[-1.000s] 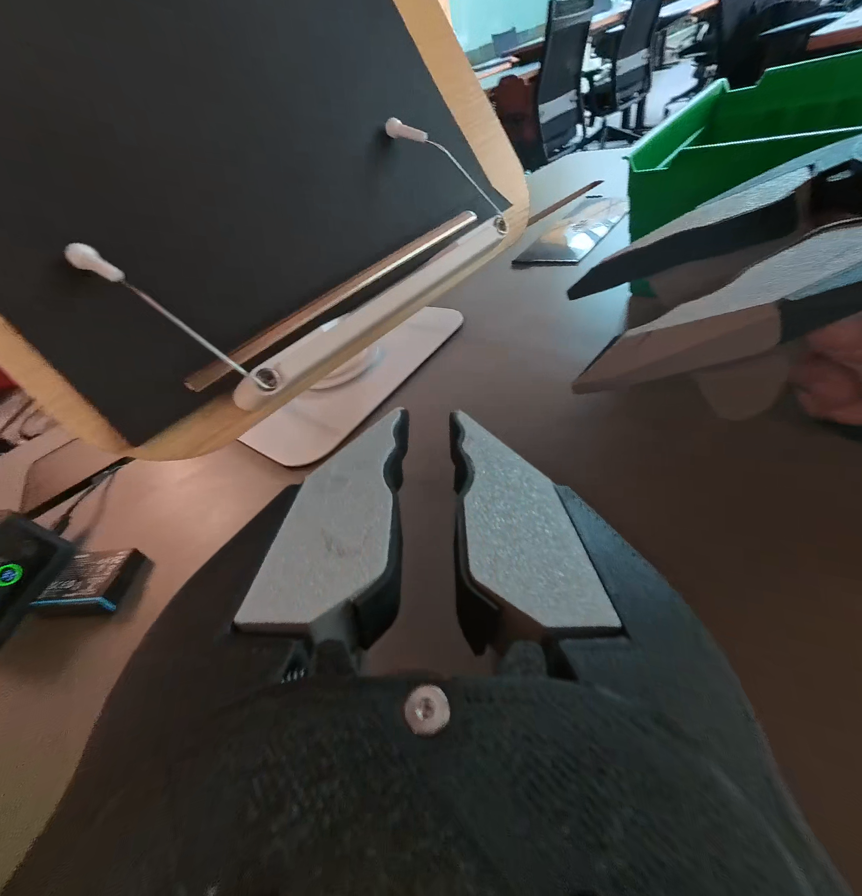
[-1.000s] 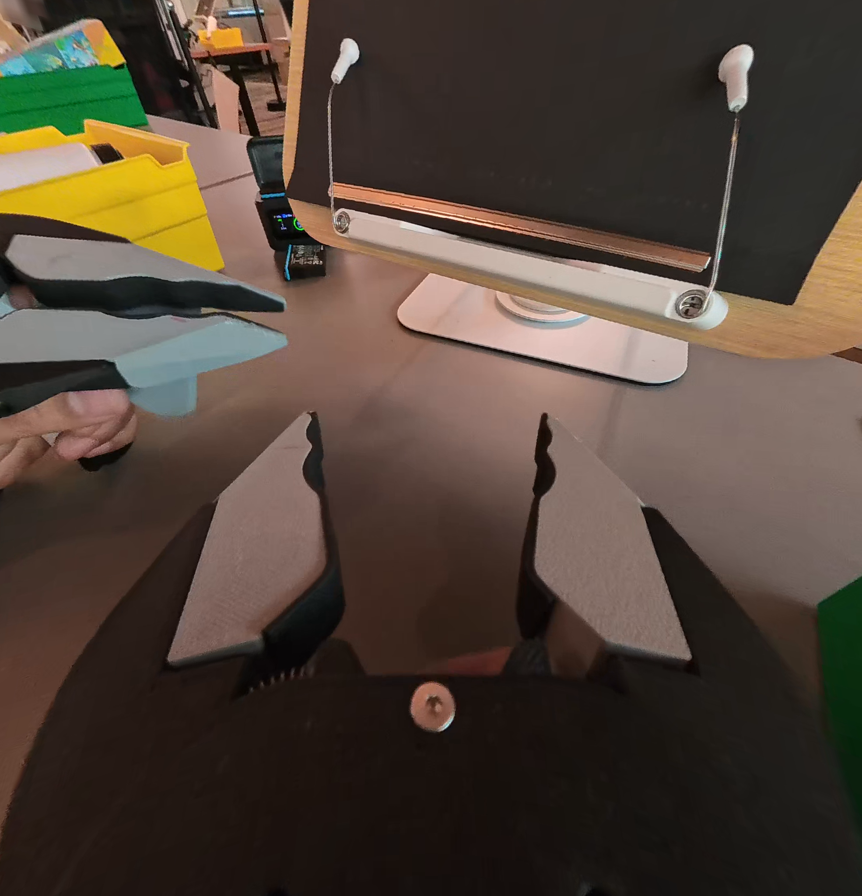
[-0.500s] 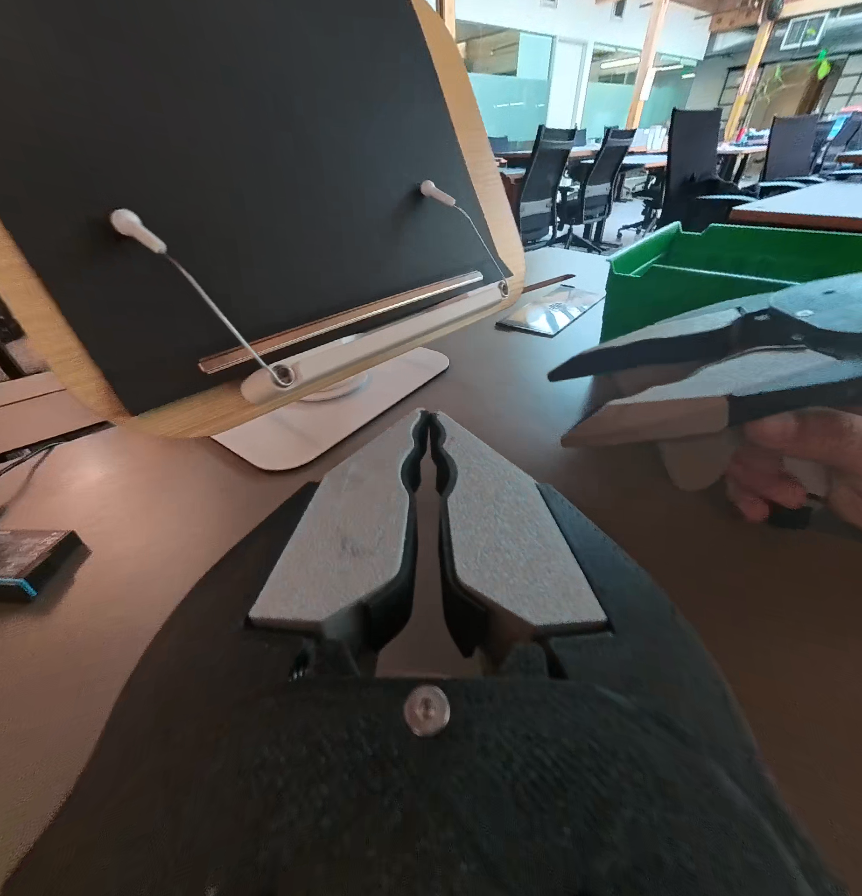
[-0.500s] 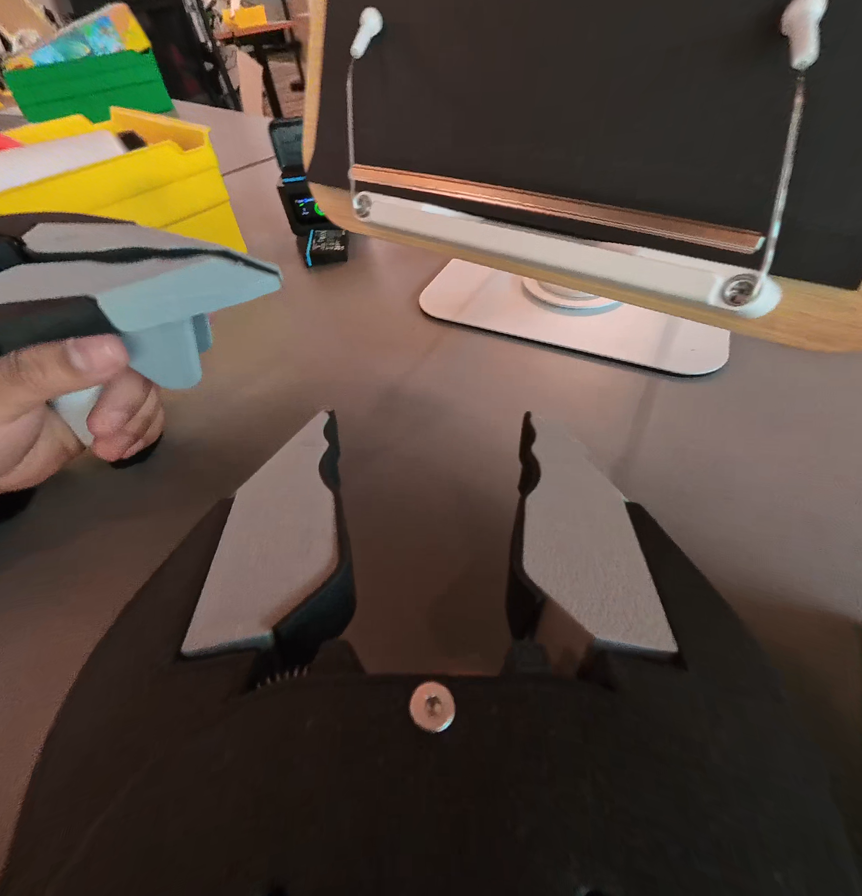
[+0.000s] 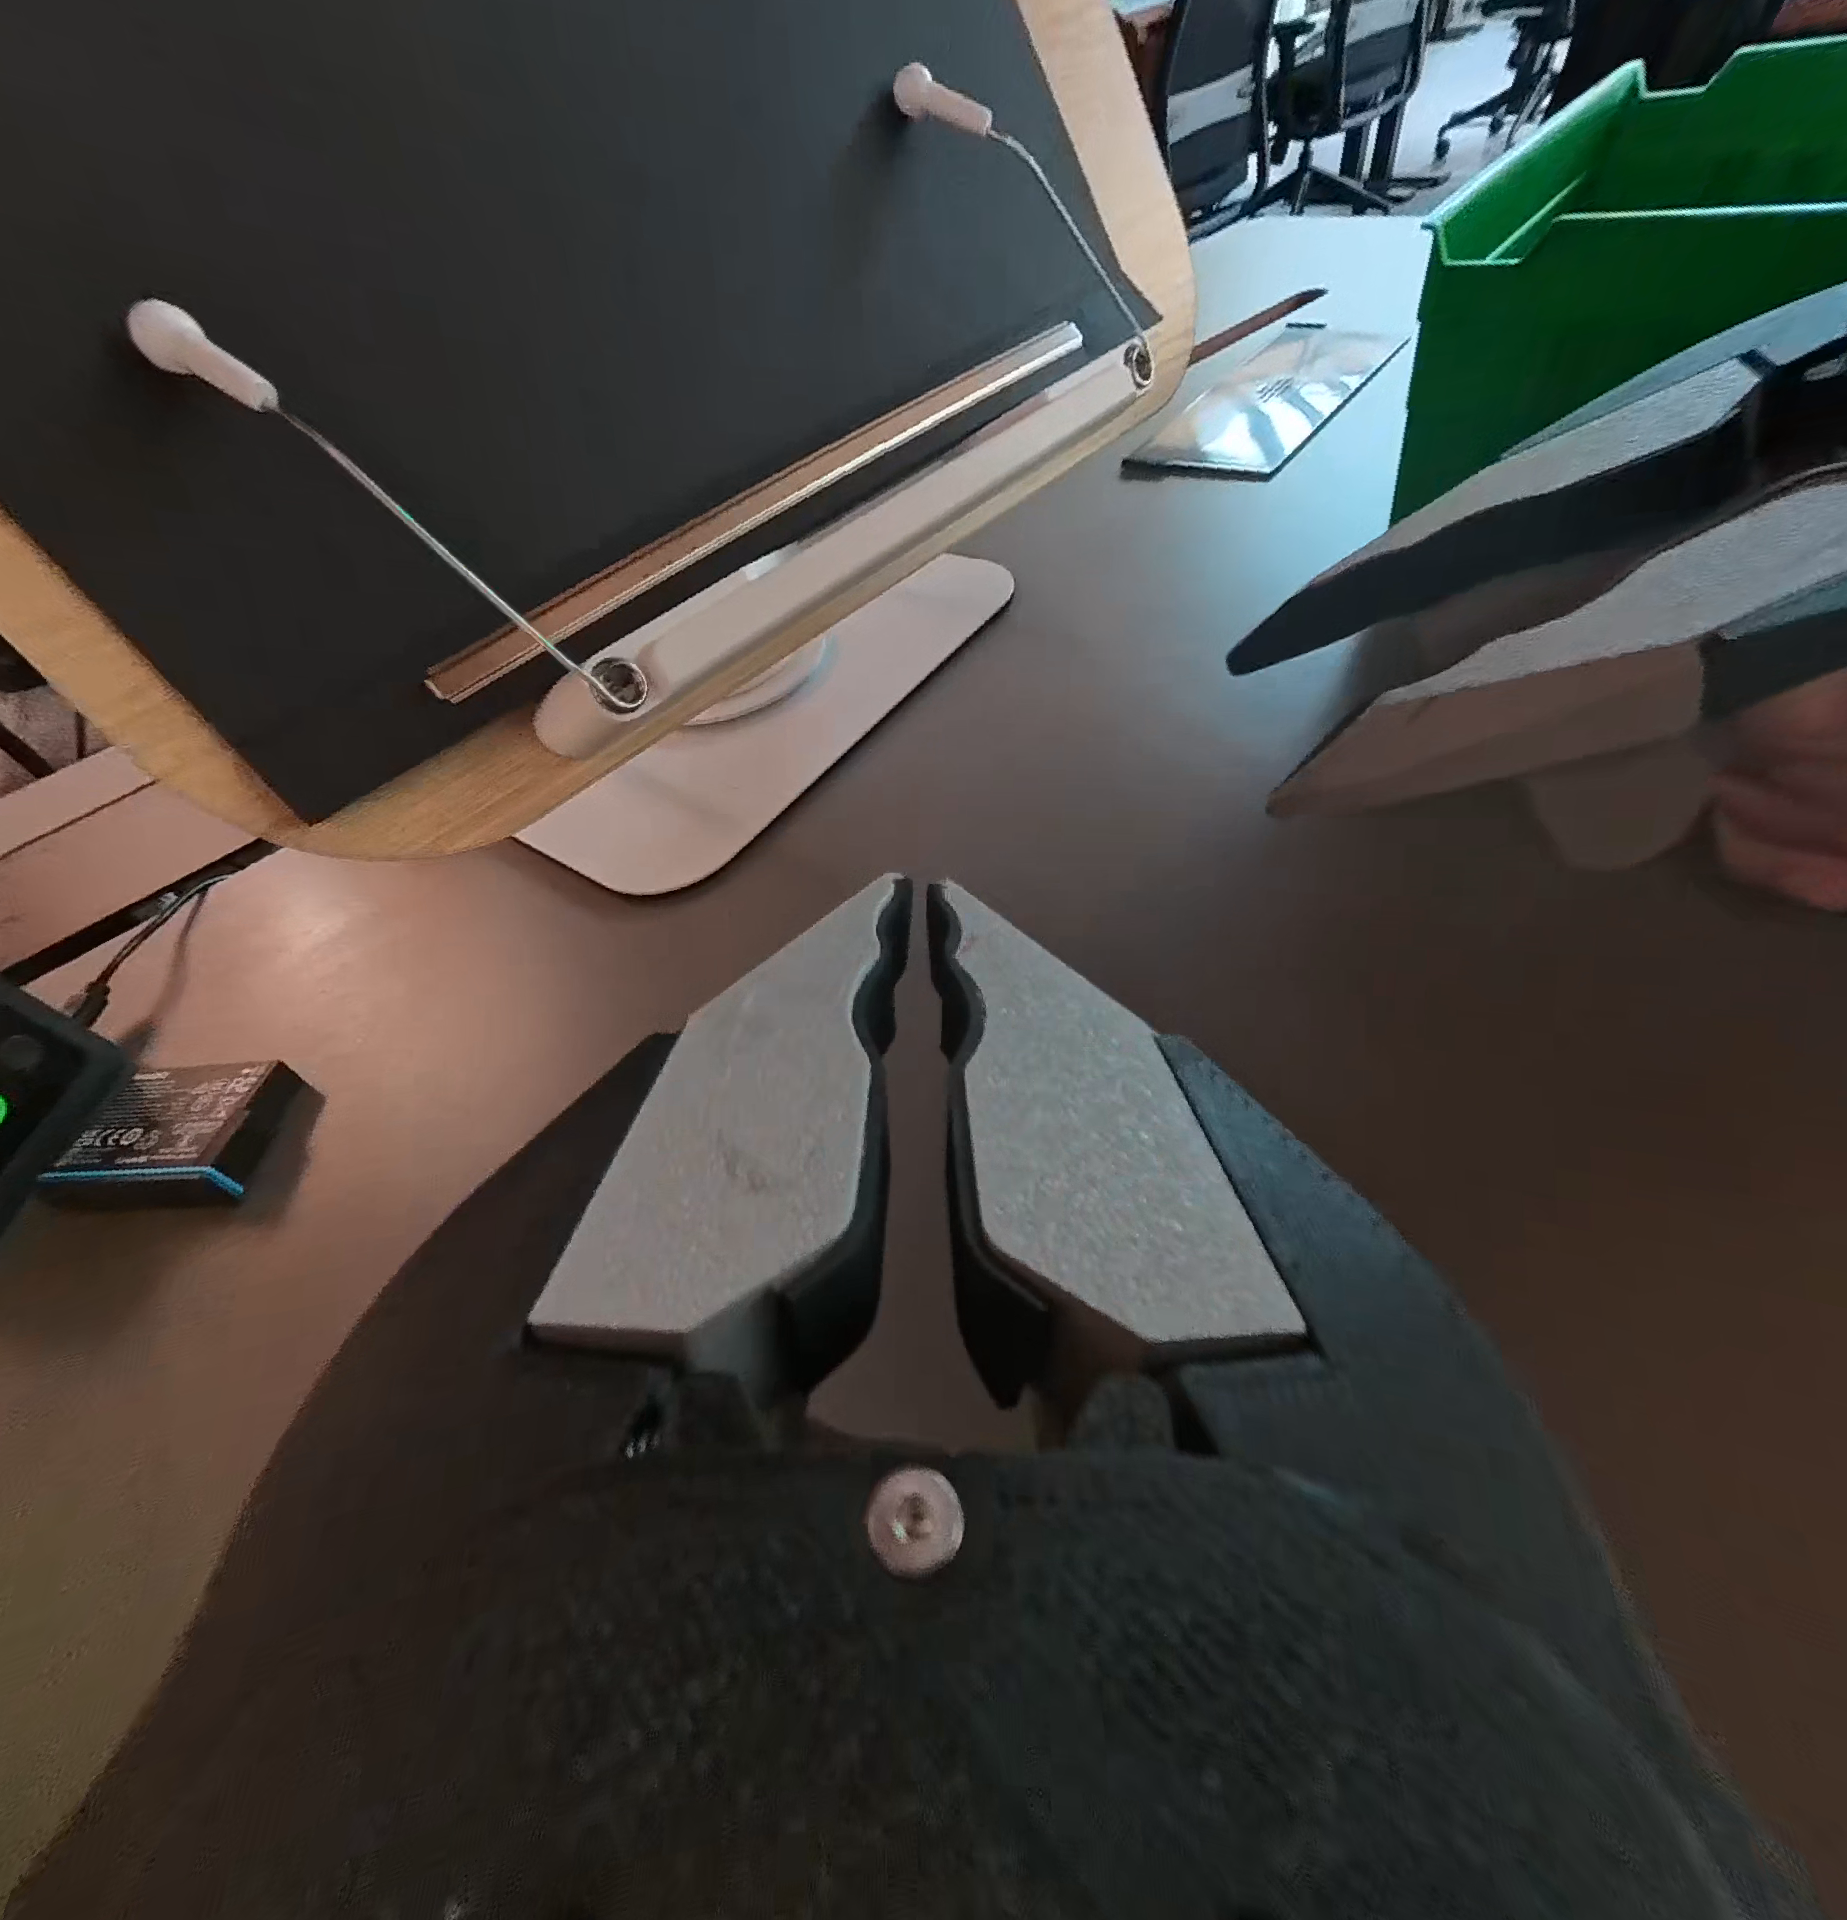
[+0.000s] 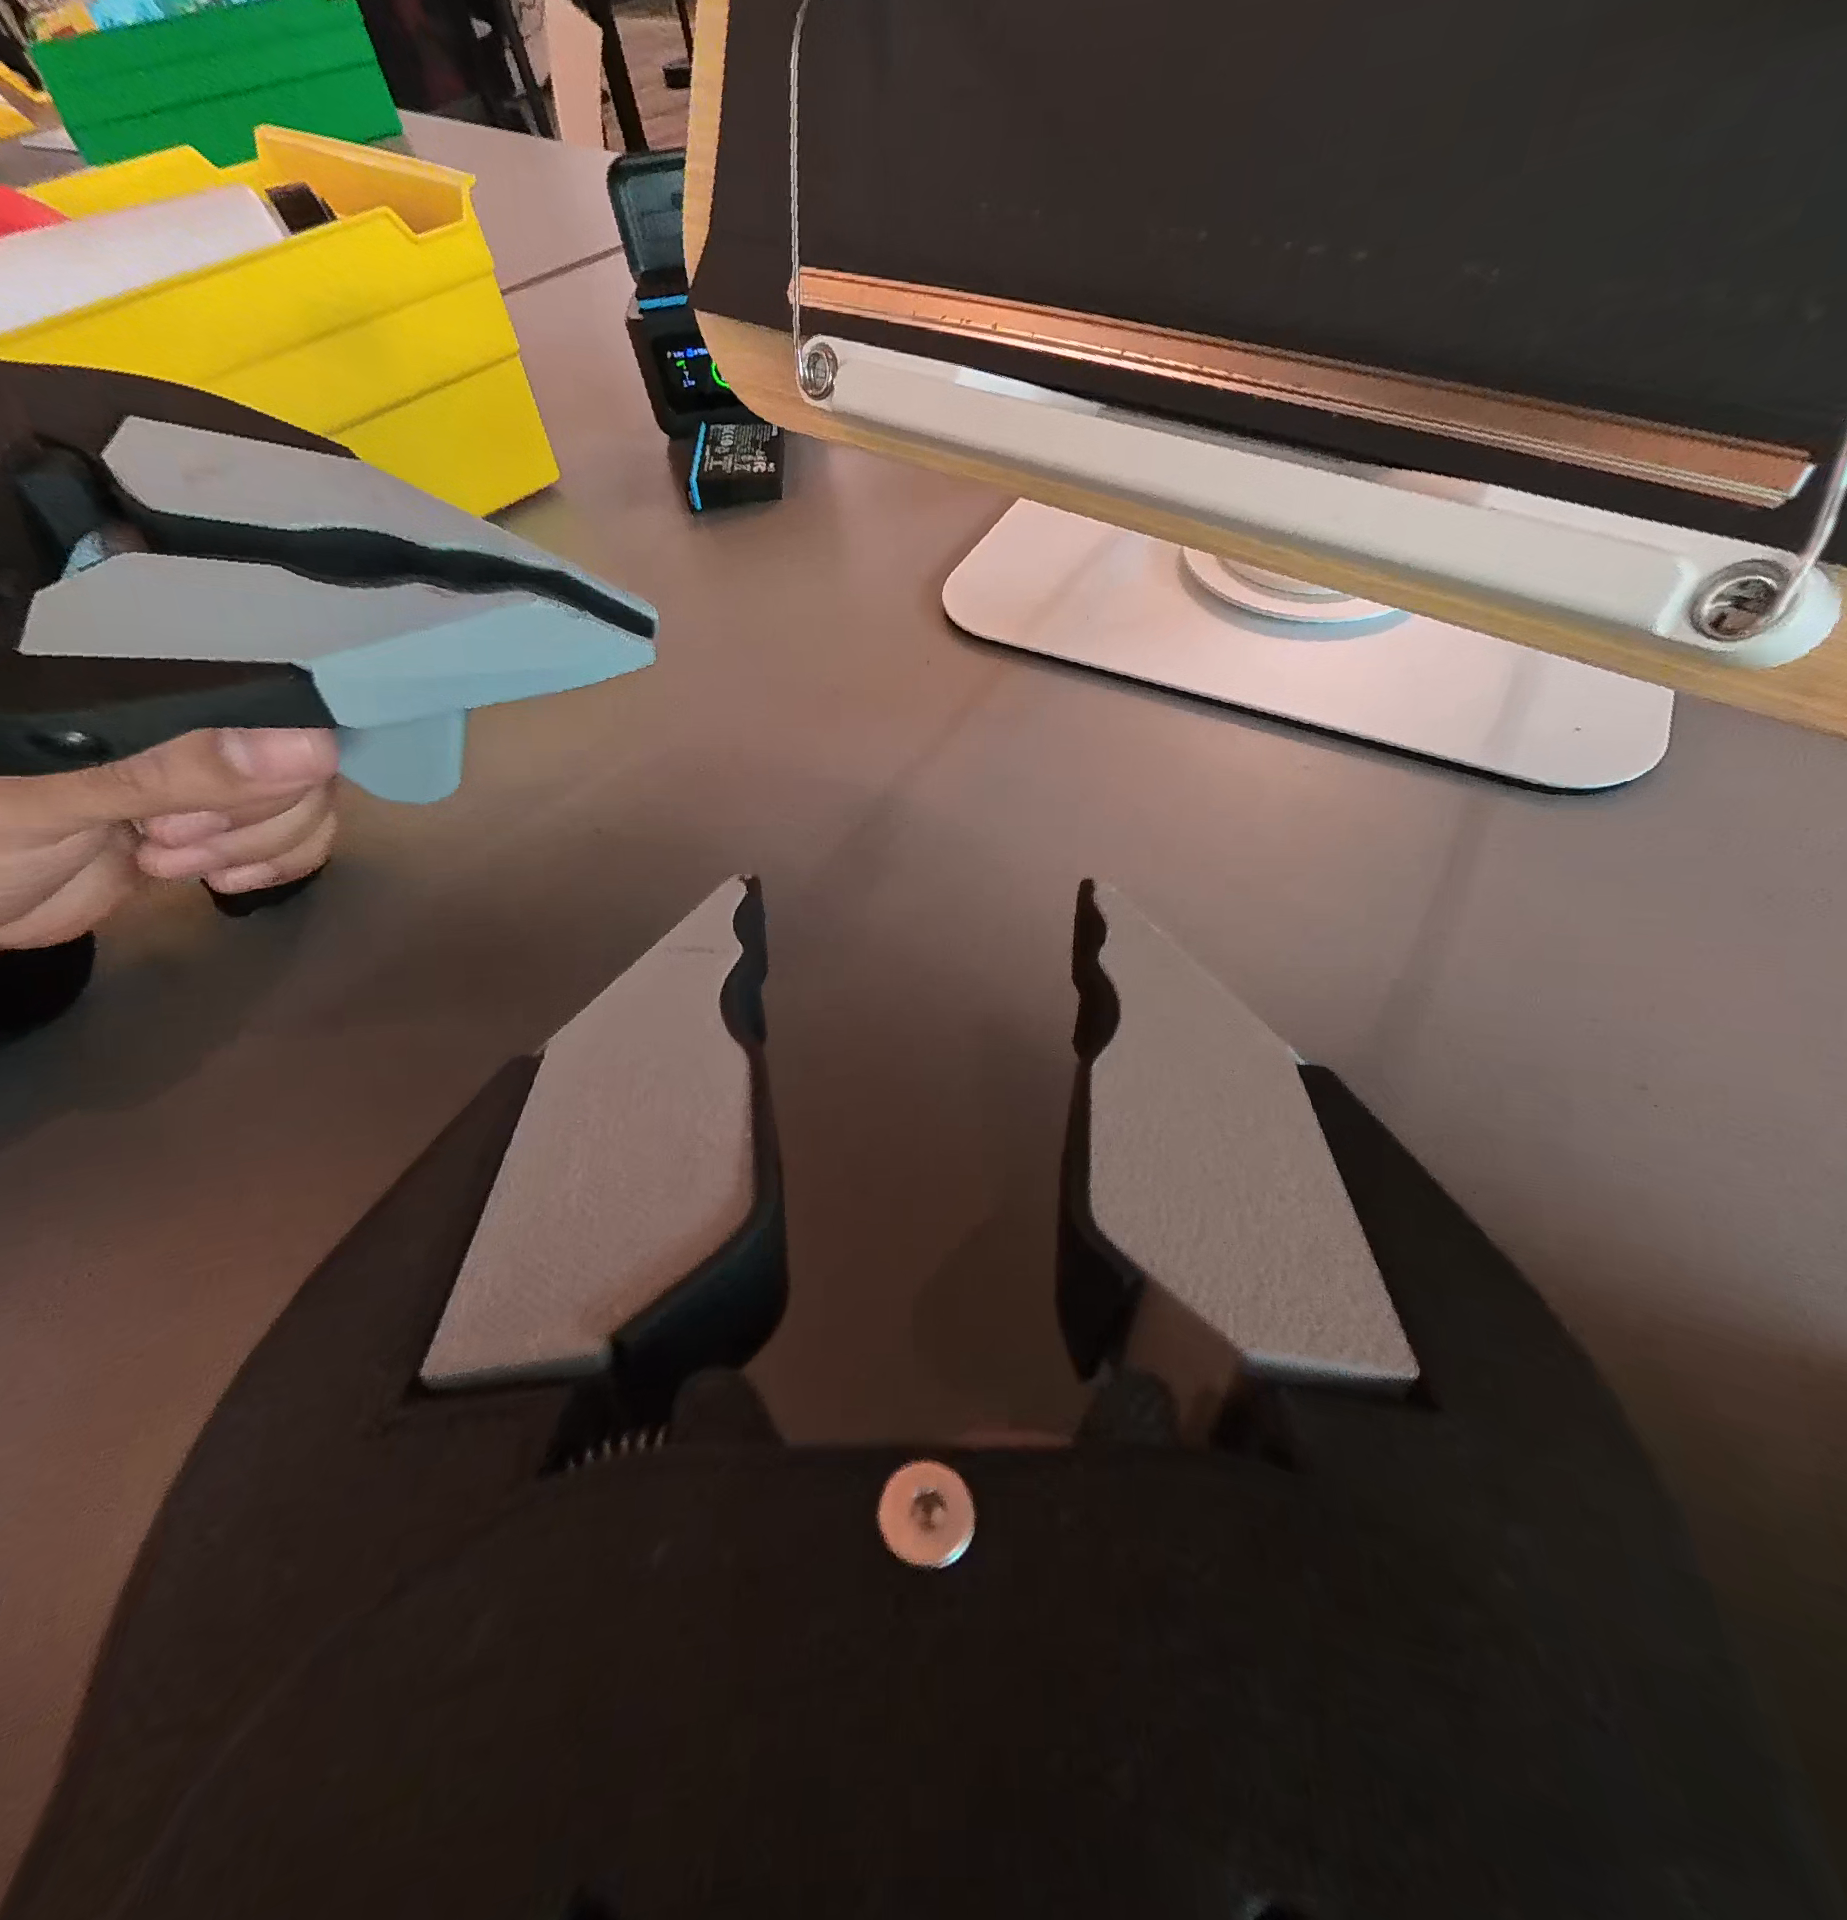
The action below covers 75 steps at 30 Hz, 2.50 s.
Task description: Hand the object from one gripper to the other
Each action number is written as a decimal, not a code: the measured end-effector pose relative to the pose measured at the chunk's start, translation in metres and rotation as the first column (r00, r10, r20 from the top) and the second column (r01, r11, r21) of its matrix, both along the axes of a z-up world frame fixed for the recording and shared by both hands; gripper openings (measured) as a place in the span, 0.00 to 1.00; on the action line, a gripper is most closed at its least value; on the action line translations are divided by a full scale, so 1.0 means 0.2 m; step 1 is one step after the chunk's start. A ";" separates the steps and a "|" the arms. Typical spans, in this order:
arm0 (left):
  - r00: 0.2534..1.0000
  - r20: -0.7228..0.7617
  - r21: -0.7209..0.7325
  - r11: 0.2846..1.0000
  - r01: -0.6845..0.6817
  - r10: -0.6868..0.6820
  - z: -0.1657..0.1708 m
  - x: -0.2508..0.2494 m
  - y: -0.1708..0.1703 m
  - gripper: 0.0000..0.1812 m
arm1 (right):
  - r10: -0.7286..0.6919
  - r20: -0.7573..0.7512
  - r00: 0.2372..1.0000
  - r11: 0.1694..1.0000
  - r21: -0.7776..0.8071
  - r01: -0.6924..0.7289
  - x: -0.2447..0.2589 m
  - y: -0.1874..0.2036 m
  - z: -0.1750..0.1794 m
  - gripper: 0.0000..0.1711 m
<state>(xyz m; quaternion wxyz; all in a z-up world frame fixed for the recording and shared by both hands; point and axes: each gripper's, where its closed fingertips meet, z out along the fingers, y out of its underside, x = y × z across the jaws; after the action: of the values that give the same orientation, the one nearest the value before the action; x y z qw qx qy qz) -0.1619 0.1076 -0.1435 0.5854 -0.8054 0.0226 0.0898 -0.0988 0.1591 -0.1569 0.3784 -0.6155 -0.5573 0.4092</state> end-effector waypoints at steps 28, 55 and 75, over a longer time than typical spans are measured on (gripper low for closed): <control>0.999 0.016 -0.002 0.999 -0.040 0.040 0.00 -0.03 0.00 0.00 | -0.005 0.036 0.999 0.999 0.041 0.004 0.00 -0.02 -0.02 0.33; 1.000 -0.005 -0.015 1.000 -0.019 0.018 -0.01 -0.01 0.00 0.00 | 0.010 0.056 0.998 0.999 0.045 -0.013 -0.01 -0.04 -0.04 0.28; 1.000 -0.018 -0.018 1.000 -0.025 0.025 -0.01 0.00 0.01 0.00 | 0.031 0.074 0.997 0.998 0.056 -0.035 -0.01 -0.07 -0.05 0.24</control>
<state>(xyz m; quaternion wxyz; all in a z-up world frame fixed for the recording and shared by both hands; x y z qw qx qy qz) -0.1621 0.1090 -0.1461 0.5767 -0.8101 0.0186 0.1039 -0.1016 0.1458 -0.1675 0.3684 -0.6096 -0.5924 0.3764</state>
